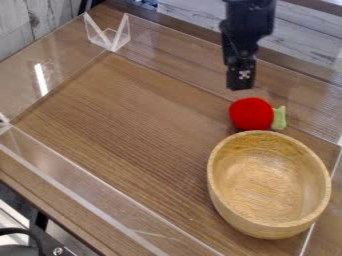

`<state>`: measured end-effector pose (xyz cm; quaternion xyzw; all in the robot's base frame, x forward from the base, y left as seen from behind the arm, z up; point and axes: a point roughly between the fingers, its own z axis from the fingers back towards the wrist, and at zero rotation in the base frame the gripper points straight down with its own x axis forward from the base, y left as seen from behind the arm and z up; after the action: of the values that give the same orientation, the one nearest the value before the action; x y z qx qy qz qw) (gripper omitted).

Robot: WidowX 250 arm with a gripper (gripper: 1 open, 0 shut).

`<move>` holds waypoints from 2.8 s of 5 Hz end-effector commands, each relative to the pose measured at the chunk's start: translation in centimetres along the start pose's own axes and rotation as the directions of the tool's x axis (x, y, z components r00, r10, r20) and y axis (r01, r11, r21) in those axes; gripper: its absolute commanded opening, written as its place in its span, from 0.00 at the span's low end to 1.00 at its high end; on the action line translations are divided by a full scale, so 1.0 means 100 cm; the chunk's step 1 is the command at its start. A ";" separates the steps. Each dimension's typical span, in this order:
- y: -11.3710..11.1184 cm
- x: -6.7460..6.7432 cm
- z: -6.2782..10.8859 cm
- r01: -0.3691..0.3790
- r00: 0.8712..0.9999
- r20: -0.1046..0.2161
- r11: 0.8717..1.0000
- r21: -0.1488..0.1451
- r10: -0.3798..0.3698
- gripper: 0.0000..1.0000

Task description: Move the red object to the left side of the table

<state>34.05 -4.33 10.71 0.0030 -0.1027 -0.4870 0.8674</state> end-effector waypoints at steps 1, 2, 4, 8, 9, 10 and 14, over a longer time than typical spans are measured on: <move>0.000 0.013 -0.004 0.046 0.998 0.031 0.999 0.009 -0.046 1.00; -0.001 0.014 -0.016 0.105 0.994 0.036 0.994 -0.020 -0.104 1.00; -0.009 0.013 -0.052 0.176 0.984 0.044 0.982 -0.074 -0.173 1.00; 0.001 0.011 0.042 -0.057 0.998 -0.002 0.989 0.134 0.058 0.00; 0.015 -0.020 0.071 -0.211 0.976 -0.011 0.960 0.184 0.217 0.00; 0.009 -0.034 0.065 -0.248 0.967 -0.005 0.953 0.173 0.253 0.00; 0.037 -0.171 0.064 -0.538 0.831 -0.004 0.805 0.250 0.557 0.00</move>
<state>26.71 12.24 12.85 0.0792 -0.1013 -0.2003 0.9713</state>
